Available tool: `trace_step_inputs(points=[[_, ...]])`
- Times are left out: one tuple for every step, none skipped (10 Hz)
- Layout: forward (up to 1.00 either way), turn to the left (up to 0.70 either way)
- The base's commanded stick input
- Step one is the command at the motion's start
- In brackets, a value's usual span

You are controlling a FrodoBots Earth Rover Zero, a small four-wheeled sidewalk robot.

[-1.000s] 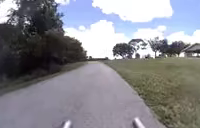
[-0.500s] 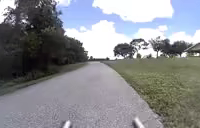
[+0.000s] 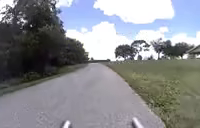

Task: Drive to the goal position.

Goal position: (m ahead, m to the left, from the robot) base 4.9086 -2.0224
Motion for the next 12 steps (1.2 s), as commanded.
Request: trace_step_inputs(points=[[0.70, 0.01], [0.70, 0.01], [0.70, 0.01], [0.70, 0.01], [0.70, 0.01], [0.70, 0.01], [0.70, 0.01], [0.70, 0.01], [0.70, 0.01], [0.70, 0.01], [0.70, 0.01], [0.70, 0.01]])
